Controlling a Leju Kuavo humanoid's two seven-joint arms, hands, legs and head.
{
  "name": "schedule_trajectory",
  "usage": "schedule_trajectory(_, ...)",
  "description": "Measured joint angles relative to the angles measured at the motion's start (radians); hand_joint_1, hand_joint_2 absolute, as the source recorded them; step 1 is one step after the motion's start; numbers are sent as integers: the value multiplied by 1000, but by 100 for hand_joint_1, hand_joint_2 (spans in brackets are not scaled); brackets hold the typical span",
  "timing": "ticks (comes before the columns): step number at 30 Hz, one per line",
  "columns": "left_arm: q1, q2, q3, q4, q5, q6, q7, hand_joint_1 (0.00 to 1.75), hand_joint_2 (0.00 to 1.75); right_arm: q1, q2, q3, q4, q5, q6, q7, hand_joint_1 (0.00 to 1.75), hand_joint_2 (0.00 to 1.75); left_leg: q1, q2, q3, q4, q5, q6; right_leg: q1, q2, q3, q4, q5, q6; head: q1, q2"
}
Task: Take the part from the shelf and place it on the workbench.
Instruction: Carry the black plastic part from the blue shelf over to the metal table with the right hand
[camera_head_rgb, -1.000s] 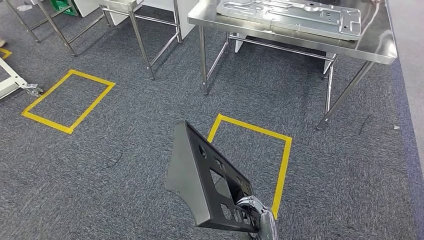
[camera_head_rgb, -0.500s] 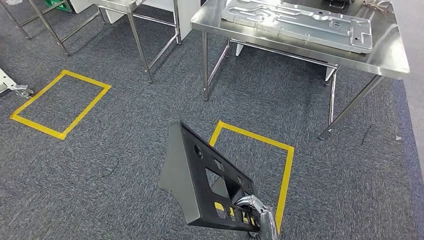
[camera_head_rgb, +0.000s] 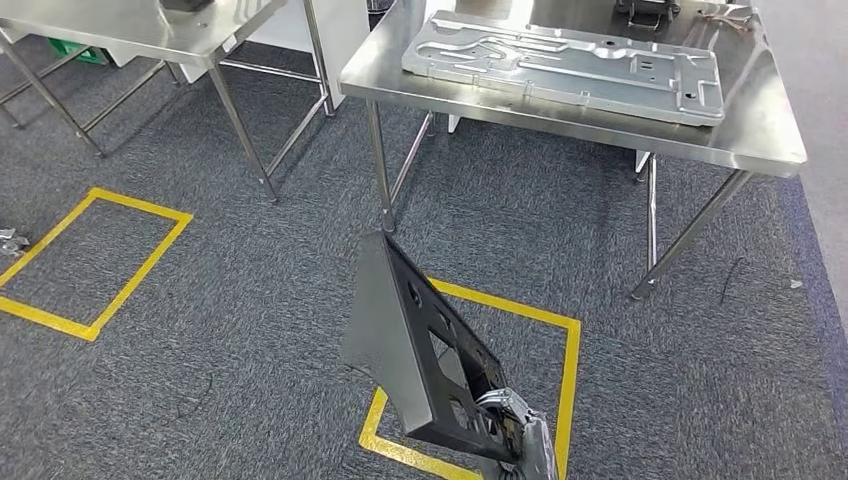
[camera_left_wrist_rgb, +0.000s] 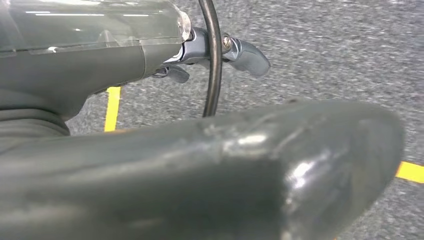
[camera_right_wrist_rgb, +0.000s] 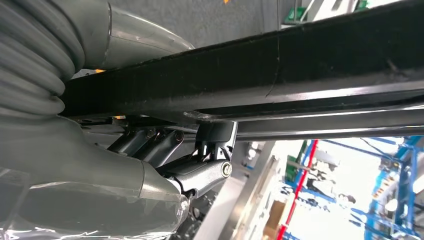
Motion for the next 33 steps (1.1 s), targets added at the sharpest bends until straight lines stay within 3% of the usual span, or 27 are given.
schedule_trajectory(1, 1, 0, 2, 0, 1, 0, 0, 0, 0, 0, 0, 0, 0, 2, -1, 0, 175, 175, 0, -1, -14, -42, 20, 2, 1, 3, 20, 0, -15, 2, 0, 0)
schedule_trajectory(4, 8, 0, 6, 0, 2, -2, 0, 0, 0, -2, -1, 3, 2, 0, 5, 2, 175, 175, -4, -28, -24, -169, 222, 14, 4, 16, 60, 3, -57, 13, 0, 0)
schedule_trajectory(5, 11, 0, 8, 0, 2, -2, 0, 0, 0, -3, -1, 4, 2, -2, 7, 3, 175, 175, -6, -36, -20, -183, 263, 20, 5, 23, 67, 3, -68, 20, 0, 0)
schedule_trajectory(7, 9, -1, 10, 0, 2, -5, -1, 0, 0, -5, -2, 7, 0, -4, 9, 4, 175, 175, -8, -30, -11, -188, 265, 34, 5, 33, 75, -2, -81, 32, 0, 0)
schedule_trajectory(9, 2, -4, 11, 0, 2, -6, -3, 0, 0, -7, -2, 8, -3, -6, 9, 3, 175, 175, -4, -17, -1, -205, 267, 48, 5, 15, 71, 13, -95, 43, 0, 0)
schedule_trajectory(10, 0, -6, 12, 0, 2, -7, -4, 0, 0, -8, -2, 8, -4, -7, 9, 3, 175, 175, -3, -9, 6, -215, 267, 54, 4, -2, 51, 49, -113, 50, 0, 0)
schedule_trajectory(12, -1, -6, 16, 0, 2, -9, -5, 0, 0, -10, -3, 8, -4, -9, 8, 3, 175, 175, -2, 4, 16, -225, 262, 61, -1, -31, -26, 171, -161, 60, 0, 0)
schedule_trajectory(13, -1, -6, 18, 0, 2, -10, -5, 0, 0, -9, -4, 8, -4, -9, 8, 4, 175, 175, -3, 10, 19, -226, 259, 61, -4, -35, -69, 230, -175, 63, 0, 0)
schedule_trajectory(14, -1, -5, 19, 0, 2, -11, -5, 0, 0, -8, -4, 8, -3, -9, 8, 4, 175, 175, -3, 18, 22, -226, 254, 62, -7, -37, -101, 262, -170, 66, 0, 0)
schedule_trajectory(15, -1, -5, 20, 0, 2, -11, -5, 0, 0, -7, -5, 8, -3, -9, 8, 4, 175, 175, -3, 24, 27, -226, 250, 61, -8, -40, -115, 259, -145, 66, 0, 0)
schedule_trajectory(16, -1, -6, 20, 0, 2, -12, -5, 0, 0, -6, -6, 8, -3, -10, 9, 5, 175, 175, -3, 32, 34, -226, 245, 60, -9, -46, -109, 218, -102, 65, 0, 0)
schedule_trajectory(18, 2, -7, 20, 0, 2, -12, -5, 0, 0, -7, -7, 8, -4, -14, 10, 7, 175, 175, -5, 46, 49, -226, 234, 54, -3, -86, -68, 86, -19, 56, 1, 0)
schedule_trajectory(20, 3, -8, 21, 0, 2, -14, -6, 0, 0, -9, -7, 8, -4, -17, 11, 8, 175, 175, -8, 61, 61, -229, 225, 43, 5, -113, -45, 13, 12, 46, 0, 0)
schedule_trajectory(23, 0, -8, 21, 0, 2, -14, -6, 0, 0, -7, -7, 9, -4, -18, 11, 9, 175, 175, -10, 87, 73, -237, 219, 27, 3, -79, -45, 0, 17, 33, 0, 0)
schedule_trajectory(25, -2, -8, 21, 0, 1, -15, -6, 0, 0, -7, -7, 11, -4, -18, 10, 9, 175, 175, -9, 60, 60, -197, 190, 18, -7, -60, -37, -12, 25, 22, 0, 0)
schedule_trajectory(27, -2, -7, 21, 0, 0, -16, -4, 0, 0, -8, -7, 14, -4, -17, 8, 9, 175, 175, -6, 17, 5, -83, 134, 12, -8, -45, -33, -16, 27, 16, 0, 0)
schedule_trajectory(28, -1, -7, 22, 0, 0, -16, -3, 0, 0, -9, -7, 14, -4, -16, 7, 9, 175, 175, -6, 7, -31, -18, 111, 10, -7, -36, -32, -16, 26, 14, -1, 0)
schedule_trajectory(29, 1, -6, 22, 0, -1, -16, -2, 0, 0, -8, -7, 14, -3, -15, 6, 9, 175, 175, -6, 4, -58, 23, 107, 10, -6, -28, -30, -15, 23, 13, -1, 0)
schedule_trajectory(30, 3, -5, 22, 0, -1, -16, -2, 0, 0, -8, -7, 15, -3, -13, 4, 9, 175, 175, -6, 2, -73, 35, 120, 11, -5, -21, -27, -15, 20, 13, -1, 0)
schedule_trajectory(31, 4, -4, 22, 0, -2, -16, -2, 0, 0, -8, -7, 15, -3, -12, 2, 10, 175, 175, -7, 2, -66, 1, 155, 14, -4, -15, -21, -14, 16, 13, -1, 0)
schedule_trajectory(33, 3, -3, 22, 0, -5, -16, -3, 0, 0, -8, -7, 16, -2, -3, -9, 12, 175, 175, -9, -5, -17, -130, 237, 25, -2, -7, -8, -14, 4, 18, 0, 0)
